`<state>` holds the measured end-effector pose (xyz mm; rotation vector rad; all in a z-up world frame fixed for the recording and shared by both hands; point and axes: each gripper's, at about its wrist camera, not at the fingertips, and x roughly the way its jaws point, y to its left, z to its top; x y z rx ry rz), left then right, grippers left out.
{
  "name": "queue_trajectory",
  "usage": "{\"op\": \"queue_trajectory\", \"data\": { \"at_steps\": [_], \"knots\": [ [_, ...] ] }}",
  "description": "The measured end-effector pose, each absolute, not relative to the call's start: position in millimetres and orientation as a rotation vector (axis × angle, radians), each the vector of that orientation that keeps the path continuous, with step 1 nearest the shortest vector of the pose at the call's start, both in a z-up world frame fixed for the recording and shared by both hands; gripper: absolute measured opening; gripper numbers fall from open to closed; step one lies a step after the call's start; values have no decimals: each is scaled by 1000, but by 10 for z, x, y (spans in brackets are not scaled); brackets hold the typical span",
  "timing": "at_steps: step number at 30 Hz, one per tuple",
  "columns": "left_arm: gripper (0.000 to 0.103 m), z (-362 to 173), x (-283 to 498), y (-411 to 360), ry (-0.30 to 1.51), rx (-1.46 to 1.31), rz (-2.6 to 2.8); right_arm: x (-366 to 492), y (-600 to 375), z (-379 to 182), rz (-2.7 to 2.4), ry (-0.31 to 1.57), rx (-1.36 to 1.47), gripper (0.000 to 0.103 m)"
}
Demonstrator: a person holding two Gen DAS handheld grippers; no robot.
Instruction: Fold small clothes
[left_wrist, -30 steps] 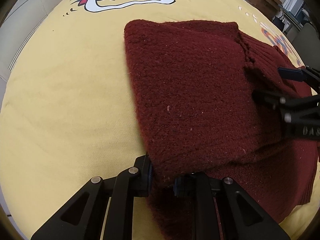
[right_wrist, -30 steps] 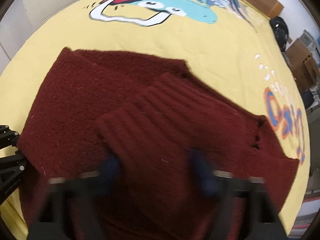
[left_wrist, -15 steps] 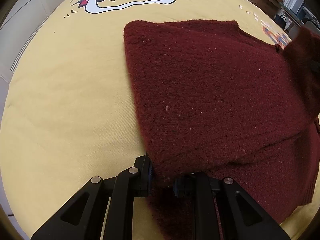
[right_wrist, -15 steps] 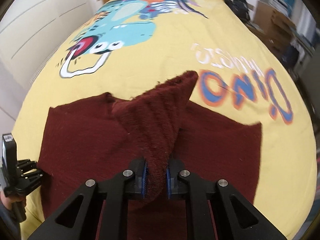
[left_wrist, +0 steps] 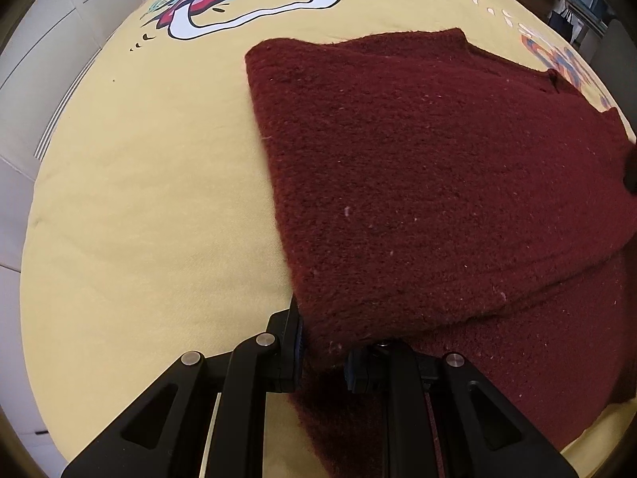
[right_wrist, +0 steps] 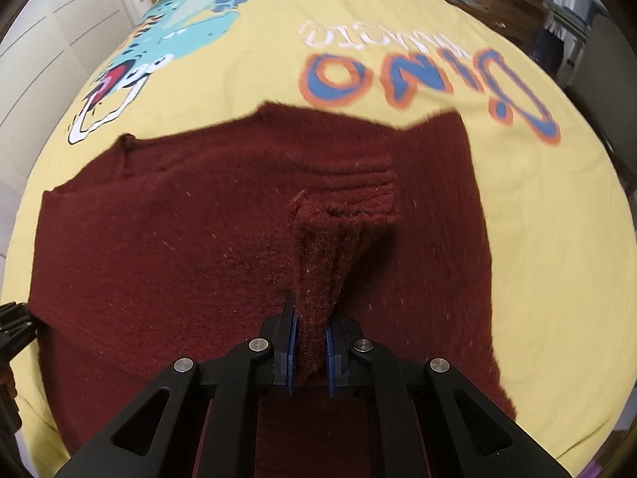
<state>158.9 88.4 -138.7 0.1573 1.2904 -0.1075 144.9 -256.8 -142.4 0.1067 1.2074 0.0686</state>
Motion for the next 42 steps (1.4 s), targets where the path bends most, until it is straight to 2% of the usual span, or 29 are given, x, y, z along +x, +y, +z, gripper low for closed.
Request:
{"op": "queue_trajectory", "data": {
  "at_steps": [4,6,8,10,12,13,15,16,17,20,21,23,30,35,40,42],
  "knots": [
    [15,-1469,1563,884,1291,137,-100,1429,-2638,-1509,68,1214,143,14],
    [15,-1462,1577,899,1291,131,-95,1429,-2672,-1490,58,1208,144,27],
    [16,-1443,1625,1009,1287,116,-91,1420,-2729,-1460,20,1200,126,51],
    [21,-1429,1624,1028,1287,109,-79,1386,-2831,-1432,-16,1194,111,59],
    [31,-1388,1617,1045,1294,93,-52,1344,-2960,-1403,-27,1197,132,62],
    [40,-1347,1601,1048,1297,88,-35,1330,-3002,-1378,-28,1196,137,65],
    [54,-1245,1576,1097,1280,90,-17,1289,-3080,-1292,-38,1189,125,75],
    [67,-1199,1557,1117,1272,95,-10,1266,-3108,-1228,-33,1179,117,80],
    [81,-1126,1528,1151,1262,95,-7,1246,-3124,-1150,-22,1165,111,80],
    [101,-944,1448,1224,1255,82,12,1196,-3079,-902,9,1114,74,88],
    [102,-886,1428,1234,1243,77,12,1188,-3035,-837,23,1099,62,90],
    [102,-736,1392,1209,1204,73,9,1197,-2936,-742,53,1083,51,103],
    [102,-548,1421,614,1101,61,-106,1289,-2265,-716,148,1059,-12,103],
    [102,-1070,1573,120,1138,60,-143,1329,-1849,-1067,188,1094,-79,103],
    [102,-1532,1682,91,1186,100,-112,1325,-1802,-1571,175,1162,-126,103],
    [102,-1603,1663,99,1163,126,-115,1291,-1889,-1600,181,1130,-120,103]
  ]
}}
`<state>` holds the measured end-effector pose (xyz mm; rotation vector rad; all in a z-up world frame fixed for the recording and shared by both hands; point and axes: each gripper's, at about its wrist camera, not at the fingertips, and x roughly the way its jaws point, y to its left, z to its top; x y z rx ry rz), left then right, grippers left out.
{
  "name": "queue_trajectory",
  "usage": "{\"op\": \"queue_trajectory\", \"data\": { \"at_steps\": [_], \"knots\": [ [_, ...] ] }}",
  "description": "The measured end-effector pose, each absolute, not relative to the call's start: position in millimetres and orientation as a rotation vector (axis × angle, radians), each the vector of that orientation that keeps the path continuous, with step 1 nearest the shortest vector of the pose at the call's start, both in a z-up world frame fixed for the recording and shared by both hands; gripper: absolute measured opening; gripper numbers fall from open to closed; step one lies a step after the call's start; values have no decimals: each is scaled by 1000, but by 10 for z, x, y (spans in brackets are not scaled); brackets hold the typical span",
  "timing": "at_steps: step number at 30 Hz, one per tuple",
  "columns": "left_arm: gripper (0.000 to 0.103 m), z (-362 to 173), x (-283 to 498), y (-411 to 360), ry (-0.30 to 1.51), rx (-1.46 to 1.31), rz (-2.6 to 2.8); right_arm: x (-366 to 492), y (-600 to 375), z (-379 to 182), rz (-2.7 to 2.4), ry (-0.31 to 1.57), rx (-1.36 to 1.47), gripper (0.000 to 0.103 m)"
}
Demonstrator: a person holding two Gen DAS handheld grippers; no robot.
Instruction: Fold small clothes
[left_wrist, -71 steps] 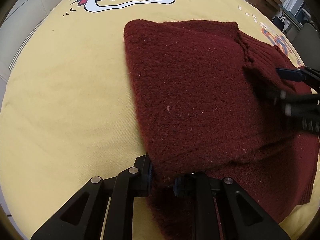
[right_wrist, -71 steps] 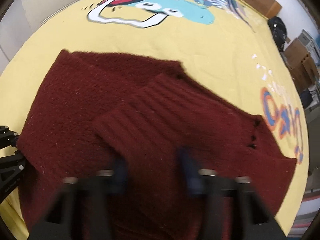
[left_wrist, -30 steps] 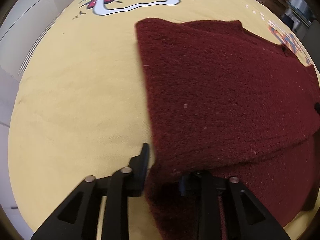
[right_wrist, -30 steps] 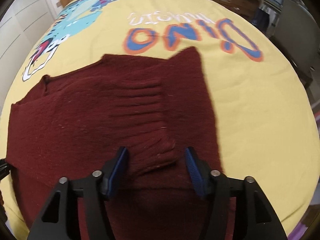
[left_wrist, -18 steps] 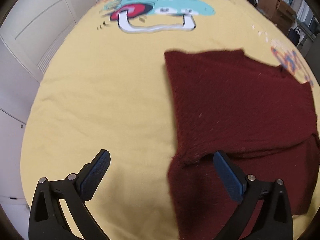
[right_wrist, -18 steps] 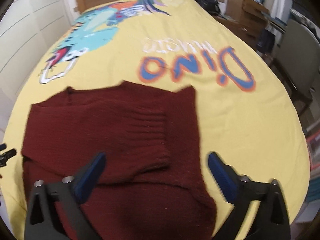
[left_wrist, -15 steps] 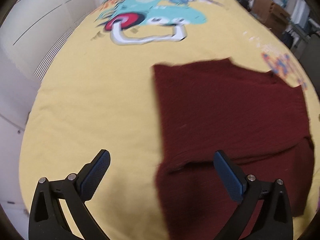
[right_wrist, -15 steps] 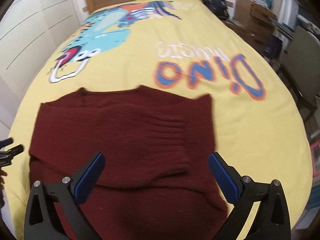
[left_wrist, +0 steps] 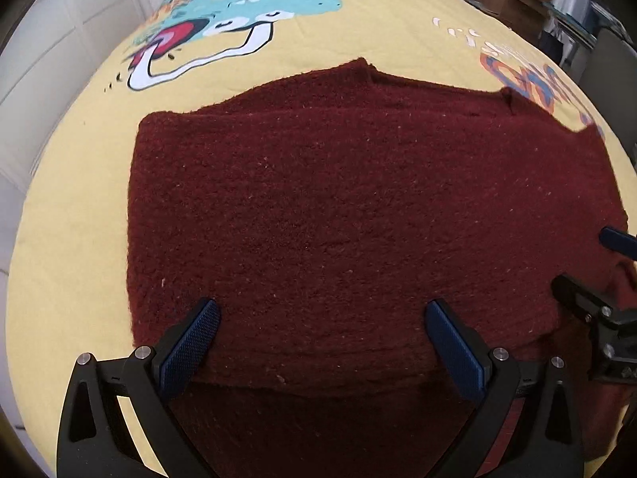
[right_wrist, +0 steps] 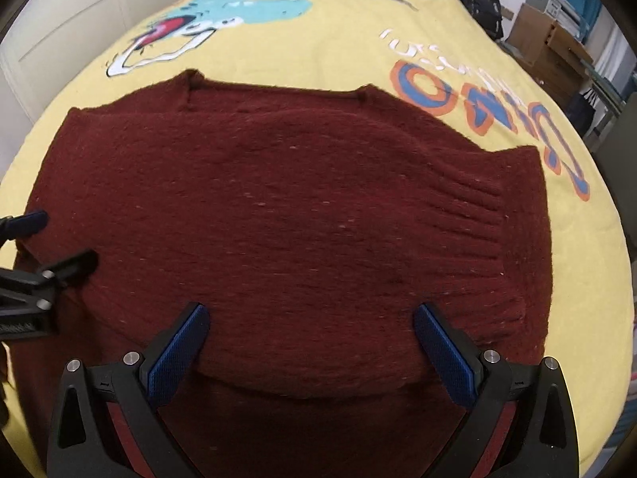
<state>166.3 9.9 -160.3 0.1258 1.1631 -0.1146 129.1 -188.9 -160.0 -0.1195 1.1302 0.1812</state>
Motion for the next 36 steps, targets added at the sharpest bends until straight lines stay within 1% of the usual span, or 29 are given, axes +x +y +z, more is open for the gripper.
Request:
{"op": "queue_trajectory", "data": {
  "at_steps": [8,10,13,15,18,21,24,29,36],
  "knots": [
    [102,-1599,1624,416,1155,74,-119,1299,-2497,-1611,68,1113,-57,103],
    [102,-1600,1627,426,1156,76,-122,1288,-2674,-1622,62,1118,9,103],
    [102,-1591,1659,406,1174,89,-118,1192,-2795,-1461,48,1089,22,103],
    [102,-1477,1648,415,1186,59,-101,1094,-2862,-1318,46,1068,12,103],
    [102,-1231,1525,479,1150,17,-90,867,-3106,-1033,51,1036,32,103],
    [102,-951,1296,570,1111,10,-102,633,-3285,-862,46,1035,51,103],
    [102,-823,1038,658,1121,26,-109,433,-3375,-774,39,1032,82,103],
    [102,-880,558,827,1164,2,-101,3,-3405,-897,46,1094,120,103],
    [102,-1227,-42,973,1267,-33,-74,-453,-3367,-1316,44,1228,154,103]
  ]
}}
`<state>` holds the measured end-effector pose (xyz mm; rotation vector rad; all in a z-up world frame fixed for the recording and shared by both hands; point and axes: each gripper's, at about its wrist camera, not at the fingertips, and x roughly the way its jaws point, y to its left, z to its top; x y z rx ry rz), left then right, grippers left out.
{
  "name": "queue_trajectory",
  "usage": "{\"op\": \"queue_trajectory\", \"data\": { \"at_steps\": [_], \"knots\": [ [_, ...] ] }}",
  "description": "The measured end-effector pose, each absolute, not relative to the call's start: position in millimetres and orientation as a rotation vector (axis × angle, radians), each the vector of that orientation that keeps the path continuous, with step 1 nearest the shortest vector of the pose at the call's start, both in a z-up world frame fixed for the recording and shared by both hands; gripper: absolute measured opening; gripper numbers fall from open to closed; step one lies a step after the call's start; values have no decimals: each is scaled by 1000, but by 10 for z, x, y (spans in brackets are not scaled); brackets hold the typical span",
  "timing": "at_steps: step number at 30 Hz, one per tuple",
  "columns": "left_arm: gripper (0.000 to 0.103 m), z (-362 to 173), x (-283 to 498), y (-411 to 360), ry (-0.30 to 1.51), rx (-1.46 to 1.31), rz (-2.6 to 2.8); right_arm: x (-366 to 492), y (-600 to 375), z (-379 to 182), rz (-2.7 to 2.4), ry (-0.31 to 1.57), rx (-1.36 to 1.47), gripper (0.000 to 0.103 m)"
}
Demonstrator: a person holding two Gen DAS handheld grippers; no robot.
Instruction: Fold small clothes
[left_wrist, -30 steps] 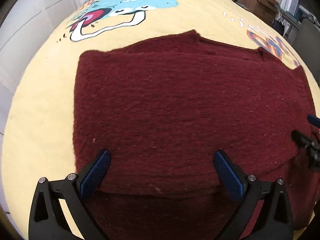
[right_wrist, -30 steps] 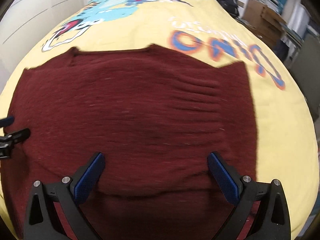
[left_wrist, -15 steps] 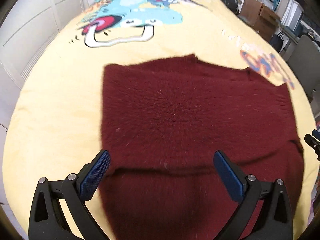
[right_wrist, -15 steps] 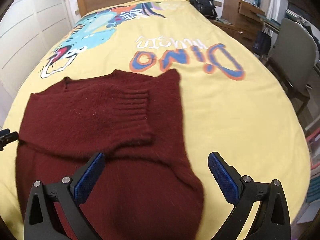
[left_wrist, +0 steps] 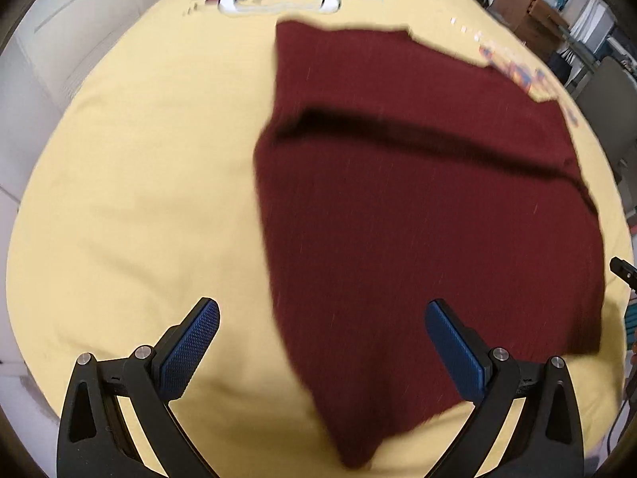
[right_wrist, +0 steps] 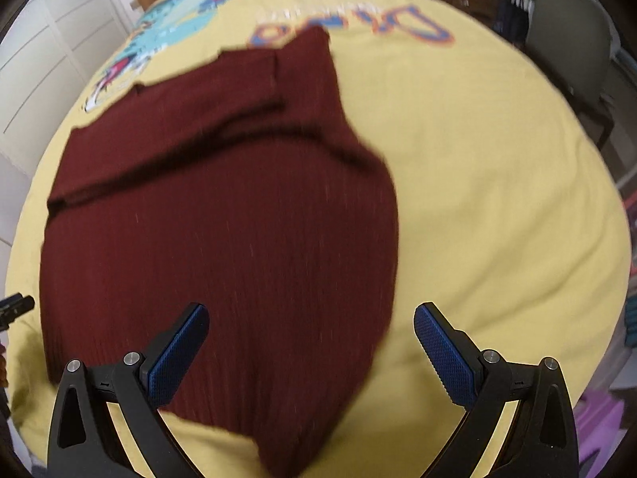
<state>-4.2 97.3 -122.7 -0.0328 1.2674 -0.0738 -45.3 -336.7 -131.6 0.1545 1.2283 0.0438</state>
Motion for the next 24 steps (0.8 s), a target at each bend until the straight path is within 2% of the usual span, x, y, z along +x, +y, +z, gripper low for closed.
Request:
{"op": "queue_trajectory", "data": {
  "at_steps": [12,15,17,18,21,22,23,24],
  "knots": [
    [100,-1767,-344,809,1426,-51,-149,-680,-3342,-1658,57,1393,162,102],
    [88,-1793,-318,761,1429,-67,-165,-701,-3248,-1707,83,1421,139,99],
    [74,-1836,-228,721,1443,-54,-174,-714,-3195,-1730,96,1437,137,85],
    [71,-1849,-219,689,1445,-38,-177,-717,-3184,-1744,103,1447,139,80],
    [52,-1840,-214,631,1443,-26,-202,-734,-3154,-1767,134,1465,142,57],
    [39,-1827,-210,618,1442,-28,-211,-745,-3157,-1756,155,1462,163,34],
    [24,-1805,-203,607,1441,-36,-224,-748,-3166,-1744,171,1459,189,19],
    [14,-1787,-198,606,1441,-49,-236,-754,-3182,-1720,182,1451,210,18]
  ]
}}
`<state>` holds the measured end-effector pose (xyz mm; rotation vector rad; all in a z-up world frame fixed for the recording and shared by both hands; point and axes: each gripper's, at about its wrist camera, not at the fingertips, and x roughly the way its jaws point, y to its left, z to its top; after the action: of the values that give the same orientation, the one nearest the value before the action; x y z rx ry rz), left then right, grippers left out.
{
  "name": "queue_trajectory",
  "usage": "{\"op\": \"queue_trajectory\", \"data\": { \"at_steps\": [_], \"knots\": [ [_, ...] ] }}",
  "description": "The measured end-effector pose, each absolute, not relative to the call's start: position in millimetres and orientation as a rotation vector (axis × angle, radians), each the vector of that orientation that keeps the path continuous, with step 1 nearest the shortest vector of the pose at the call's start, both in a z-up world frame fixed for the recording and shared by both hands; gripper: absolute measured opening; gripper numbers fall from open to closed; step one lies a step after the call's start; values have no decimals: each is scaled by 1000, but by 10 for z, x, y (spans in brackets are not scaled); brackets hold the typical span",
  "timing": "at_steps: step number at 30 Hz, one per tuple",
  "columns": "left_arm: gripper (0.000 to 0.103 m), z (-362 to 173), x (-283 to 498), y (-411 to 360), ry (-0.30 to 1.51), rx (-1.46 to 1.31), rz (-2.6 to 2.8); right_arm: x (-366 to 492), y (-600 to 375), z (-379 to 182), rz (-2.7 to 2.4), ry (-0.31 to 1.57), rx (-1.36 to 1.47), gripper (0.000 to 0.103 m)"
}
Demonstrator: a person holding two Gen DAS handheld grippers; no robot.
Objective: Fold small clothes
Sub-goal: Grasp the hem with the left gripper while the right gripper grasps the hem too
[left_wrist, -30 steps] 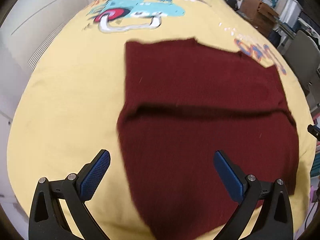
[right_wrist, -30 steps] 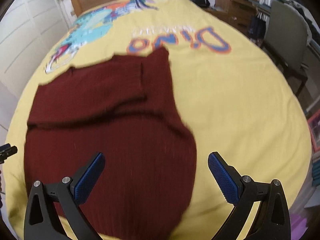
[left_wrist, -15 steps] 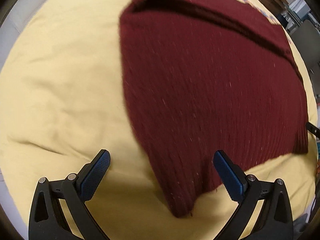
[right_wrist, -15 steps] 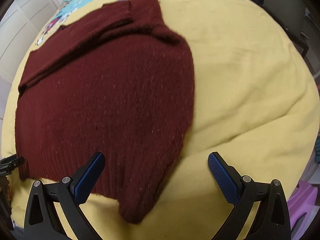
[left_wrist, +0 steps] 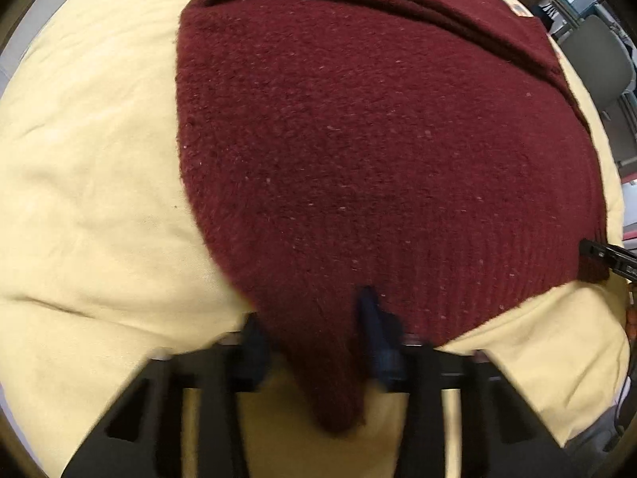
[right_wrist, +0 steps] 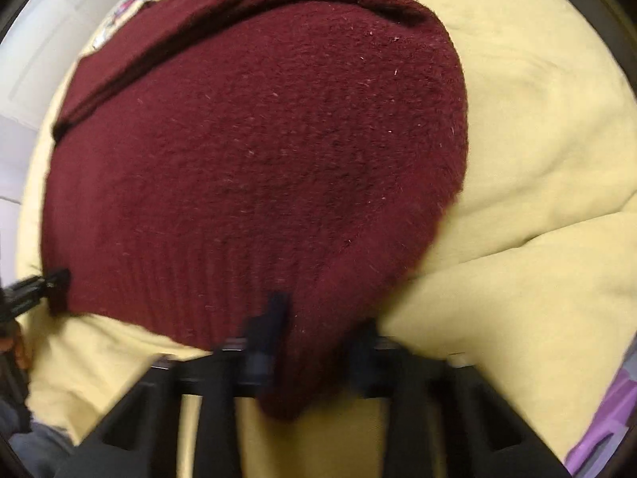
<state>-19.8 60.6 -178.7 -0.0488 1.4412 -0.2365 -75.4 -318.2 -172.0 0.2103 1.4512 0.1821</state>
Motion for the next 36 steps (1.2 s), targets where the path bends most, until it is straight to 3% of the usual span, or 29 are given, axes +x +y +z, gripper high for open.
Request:
{"op": "queue_trajectory", "data": {
  "at_steps": [1,12,26,36],
  "knots": [
    [10,-1765,-194,607,1442,-65,-249,-758,-3195,-1656,197,1432,218,15],
    [9,-1115,13,654,1305,-158,-297,-503,-3289,-992,275,1277,278,12],
    [9,-186,887,873,1061,-190,-254,667,-3243,-52,237,1025,266,11],
    [9,-245,1744,996,1067,-119,-203,1641,-3210,-117,168,1065,210,11]
  ]
}}
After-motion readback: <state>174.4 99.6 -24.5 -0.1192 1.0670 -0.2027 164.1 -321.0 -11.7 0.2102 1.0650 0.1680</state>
